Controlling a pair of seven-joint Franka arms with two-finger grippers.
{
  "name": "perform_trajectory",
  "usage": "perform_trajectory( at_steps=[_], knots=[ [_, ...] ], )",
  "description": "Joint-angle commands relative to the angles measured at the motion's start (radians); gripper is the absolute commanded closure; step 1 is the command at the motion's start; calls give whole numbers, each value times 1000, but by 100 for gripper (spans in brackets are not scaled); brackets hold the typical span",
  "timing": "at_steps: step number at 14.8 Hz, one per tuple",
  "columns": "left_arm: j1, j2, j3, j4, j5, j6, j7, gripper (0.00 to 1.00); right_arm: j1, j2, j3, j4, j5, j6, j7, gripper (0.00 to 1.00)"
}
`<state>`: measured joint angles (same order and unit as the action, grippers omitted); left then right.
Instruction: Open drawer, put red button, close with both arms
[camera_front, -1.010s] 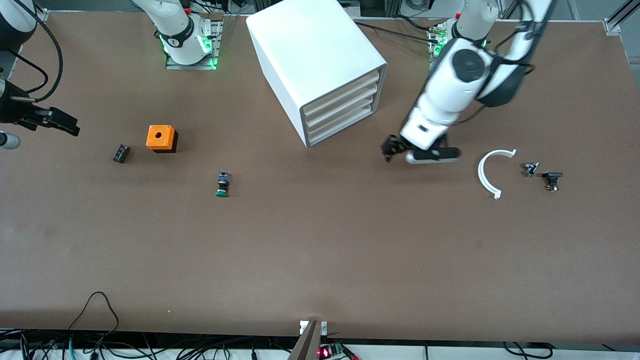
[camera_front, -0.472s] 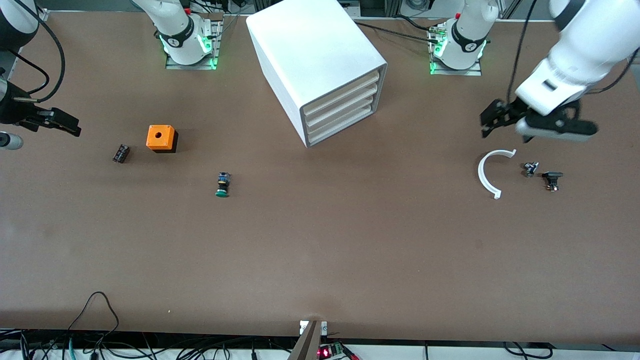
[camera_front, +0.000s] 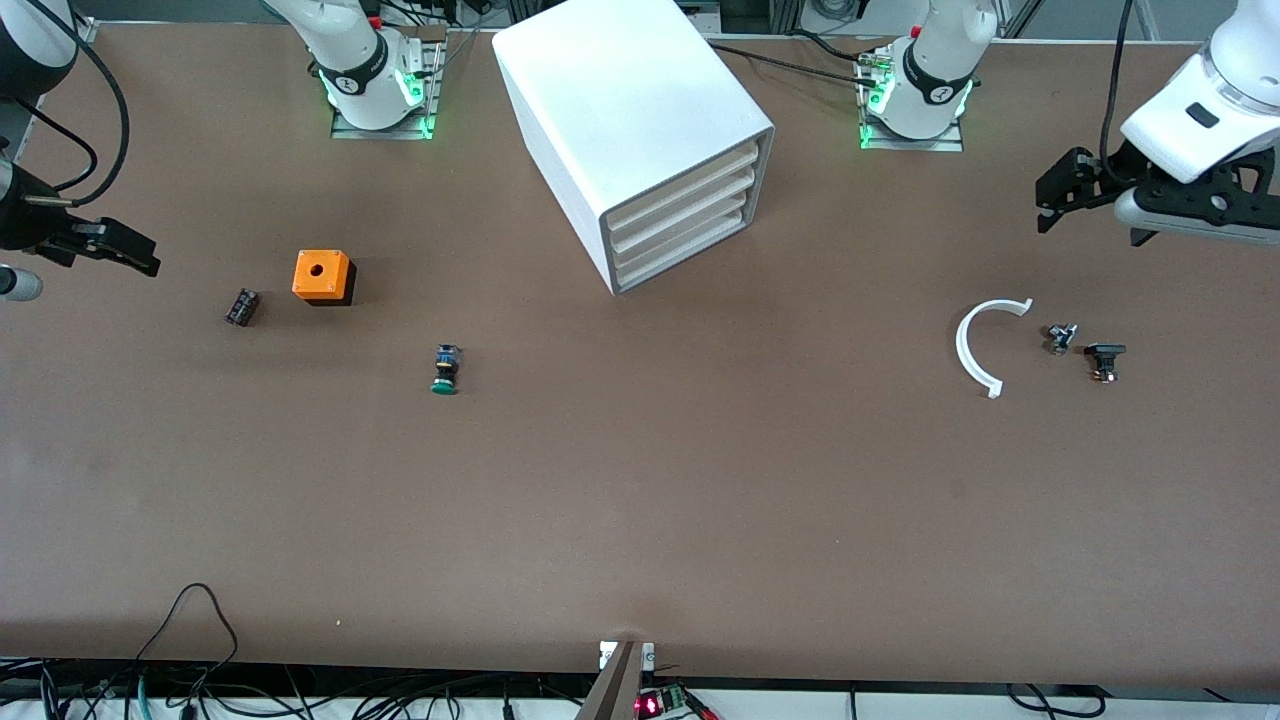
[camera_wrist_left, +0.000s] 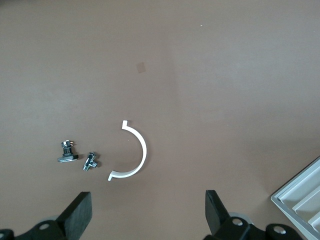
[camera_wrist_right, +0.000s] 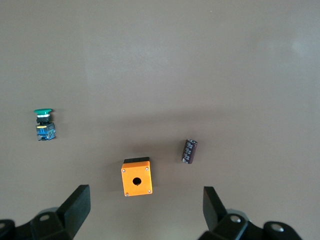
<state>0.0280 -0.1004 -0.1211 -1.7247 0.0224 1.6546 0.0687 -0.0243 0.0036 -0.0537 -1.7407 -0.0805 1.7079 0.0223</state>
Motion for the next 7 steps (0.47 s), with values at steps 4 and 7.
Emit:
perform_trajectory(
  at_steps=[4,7],
  knots=[
    [29,37,-8,43,7,-33,16,0,-5,-16,-2,-19,19,29,-24,0],
    [33,37,-6,46,7,-32,17,0,-5,-16,-1,-20,19,30,-24,0]
  ],
)
